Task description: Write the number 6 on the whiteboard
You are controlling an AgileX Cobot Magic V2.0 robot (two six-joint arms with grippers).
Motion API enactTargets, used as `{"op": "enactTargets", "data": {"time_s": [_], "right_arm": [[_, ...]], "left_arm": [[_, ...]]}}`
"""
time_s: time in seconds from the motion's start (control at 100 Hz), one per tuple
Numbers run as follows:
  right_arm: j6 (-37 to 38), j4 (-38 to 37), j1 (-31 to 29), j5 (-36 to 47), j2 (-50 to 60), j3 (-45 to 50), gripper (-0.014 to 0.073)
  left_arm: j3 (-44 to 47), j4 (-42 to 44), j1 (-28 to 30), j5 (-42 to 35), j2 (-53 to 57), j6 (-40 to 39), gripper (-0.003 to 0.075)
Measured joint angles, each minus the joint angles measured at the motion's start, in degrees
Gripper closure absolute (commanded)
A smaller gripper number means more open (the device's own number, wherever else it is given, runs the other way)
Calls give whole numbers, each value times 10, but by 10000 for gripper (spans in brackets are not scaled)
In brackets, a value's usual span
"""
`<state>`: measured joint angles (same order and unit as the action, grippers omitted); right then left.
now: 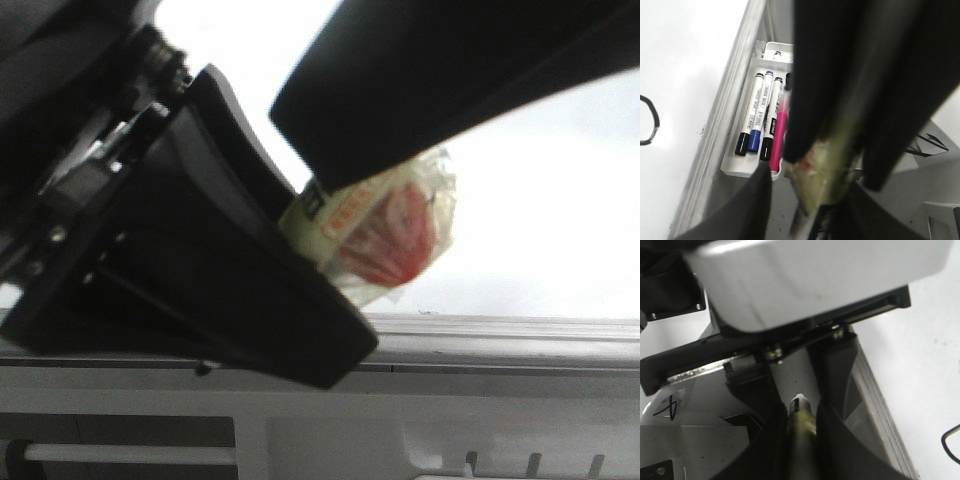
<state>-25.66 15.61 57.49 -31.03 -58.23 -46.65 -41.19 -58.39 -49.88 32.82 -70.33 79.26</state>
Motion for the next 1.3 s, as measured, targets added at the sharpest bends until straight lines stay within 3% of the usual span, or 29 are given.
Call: {"op": "enactTargets", "data": {"time_s": [0.03, 0.17, 0.24, 0.29, 0.43, 0.5, 0.58, 0.66, 0.82, 0.95, 1.11, 1.3], "right_arm": [[0, -1, 0, 0, 0, 0, 657], [0, 1, 0, -1, 0, 0, 652], [0, 2, 0, -2, 0, 0, 596], [0, 3, 0, -2, 0, 0, 514], [0, 5, -5, -3, 2, 0, 181], [3, 5, -17, -12, 14, 0, 121], [21, 5, -44, -20, 42, 0, 163], [32, 5, -81, -34, 78, 0, 277], [38, 1, -148, -48, 171, 0, 666], [40, -1, -187, -58, 235, 2, 653], [41, -3, -215, -79, 267, 7, 653], [41, -3, -222, -92, 269, 11, 653]], "left_arm": [[0, -1, 0, 2, 0, 0, 738], [0, 8, -4, 8, 0, 22, 739], [0, 9, -4, 10, 0, 26, 739], [0, 9, -4, 13, 0, 27, 739], [-1, -1, -4, 26, 0, 9, 739], [-1, -4, -4, 27, 1, -14, 739], [0, -6, -4, 18, 9, -52, 739], [16, -17, -4, -23, 25, -85, 739], [64, -129, -3, -132, 45, -113, 739], [86, -236, -3, -233, 41, -117, 739], [86, -300, -3, -347, 30, -117, 739], [59, -316, -3, -390, -1, -118, 739]]}}
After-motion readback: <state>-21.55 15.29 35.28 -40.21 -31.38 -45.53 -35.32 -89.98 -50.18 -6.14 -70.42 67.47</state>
